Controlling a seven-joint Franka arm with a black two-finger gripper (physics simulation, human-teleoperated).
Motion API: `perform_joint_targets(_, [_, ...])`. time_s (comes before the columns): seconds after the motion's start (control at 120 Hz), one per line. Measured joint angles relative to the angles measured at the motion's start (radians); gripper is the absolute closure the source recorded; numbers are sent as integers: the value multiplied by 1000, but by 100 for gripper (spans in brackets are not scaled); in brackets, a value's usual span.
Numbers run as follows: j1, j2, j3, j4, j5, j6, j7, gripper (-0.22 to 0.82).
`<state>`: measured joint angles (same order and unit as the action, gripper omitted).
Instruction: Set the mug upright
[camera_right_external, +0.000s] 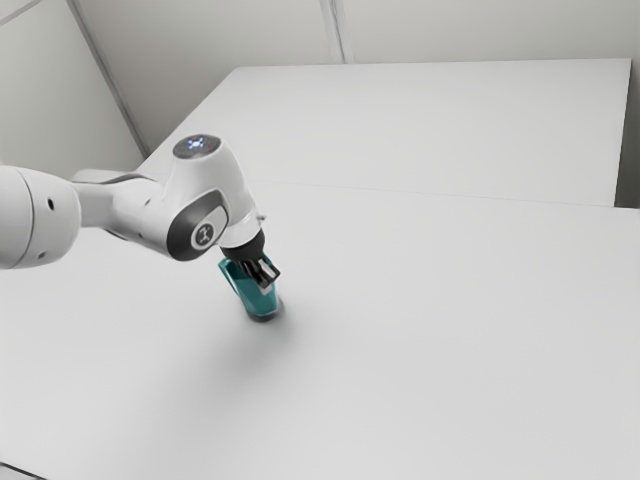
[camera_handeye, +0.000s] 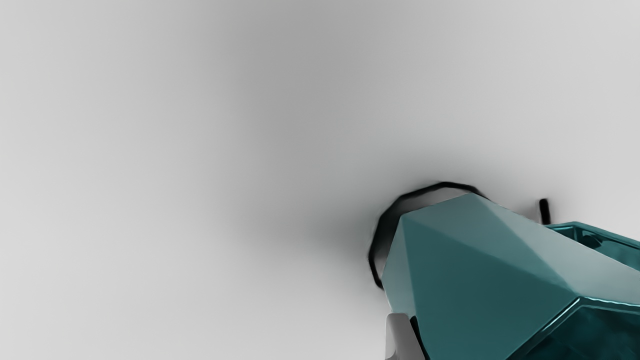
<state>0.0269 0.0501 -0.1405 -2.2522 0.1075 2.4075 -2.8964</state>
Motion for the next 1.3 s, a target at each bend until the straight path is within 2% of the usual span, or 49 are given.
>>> perform_joint_targets(0.183, [-1,7,0,-11,2,28,0,78])
perform_joint_targets(0.4, [-8,-15,2,-15,18,26,-1,33])
perform_joint_targets(0.492, [-7,-48,2,-21,20,16,-1,21])
perform_joint_targets(0.6, [-6,-85,2,-26,20,-2,-1,13])
perform_joint_targets(0.817, [-20,-137,5,35,7,-75,-1,5])
perform_joint_targets(1.075, [-16,-90,50,324,0,-317,-1,1])
perform_joint_targets(1.3, [-8,-62,66,481,-5,-491,-1,0])
